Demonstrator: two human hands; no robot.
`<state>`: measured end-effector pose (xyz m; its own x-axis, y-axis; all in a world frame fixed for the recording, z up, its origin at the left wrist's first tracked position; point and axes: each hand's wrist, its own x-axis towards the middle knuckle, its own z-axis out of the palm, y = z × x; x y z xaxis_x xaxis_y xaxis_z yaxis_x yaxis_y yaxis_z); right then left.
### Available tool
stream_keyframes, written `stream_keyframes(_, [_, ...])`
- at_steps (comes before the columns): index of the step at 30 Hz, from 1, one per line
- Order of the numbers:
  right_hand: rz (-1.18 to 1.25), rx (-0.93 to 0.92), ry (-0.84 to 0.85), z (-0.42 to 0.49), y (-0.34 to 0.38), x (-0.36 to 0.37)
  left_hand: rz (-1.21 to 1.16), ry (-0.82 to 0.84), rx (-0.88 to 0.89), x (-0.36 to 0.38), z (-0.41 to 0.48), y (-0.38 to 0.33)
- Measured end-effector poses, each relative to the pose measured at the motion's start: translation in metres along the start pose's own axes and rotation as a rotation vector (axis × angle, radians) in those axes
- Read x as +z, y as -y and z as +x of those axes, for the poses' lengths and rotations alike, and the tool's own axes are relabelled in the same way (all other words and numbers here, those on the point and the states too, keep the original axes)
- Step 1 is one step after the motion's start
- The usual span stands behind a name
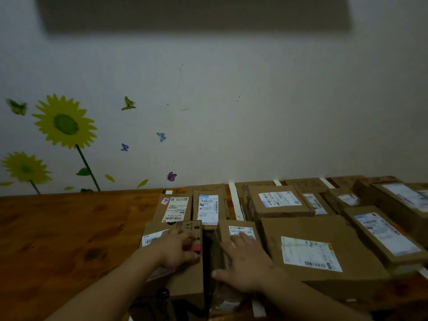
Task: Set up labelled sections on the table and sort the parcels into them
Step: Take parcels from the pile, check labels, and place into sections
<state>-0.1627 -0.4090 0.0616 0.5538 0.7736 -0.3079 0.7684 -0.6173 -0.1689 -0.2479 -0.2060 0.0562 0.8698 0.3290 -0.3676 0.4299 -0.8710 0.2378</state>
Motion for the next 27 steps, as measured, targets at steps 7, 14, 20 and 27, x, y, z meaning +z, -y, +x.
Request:
stream_keyframes(7, [0.071, 0.110, 0.144, 0.009, -0.002, 0.014, -0.004, -0.016, 0.074, -0.008, 0.034, -0.006])
stream_keyframes(14, [0.008, 0.025, 0.190, 0.021, -0.004, 0.034, 0.116, 0.086, 0.045, 0.000, 0.034, 0.017])
stream_keyframes(20, [-0.155, -0.082, -0.004, 0.014, 0.009, 0.044, 0.122, 0.117, 0.019, 0.006, 0.026, 0.034])
stream_keyframes(27, [-0.154, -0.117, -0.060, 0.006, 0.013, 0.061, 0.068, 0.105, -0.016, 0.005, 0.022, 0.040])
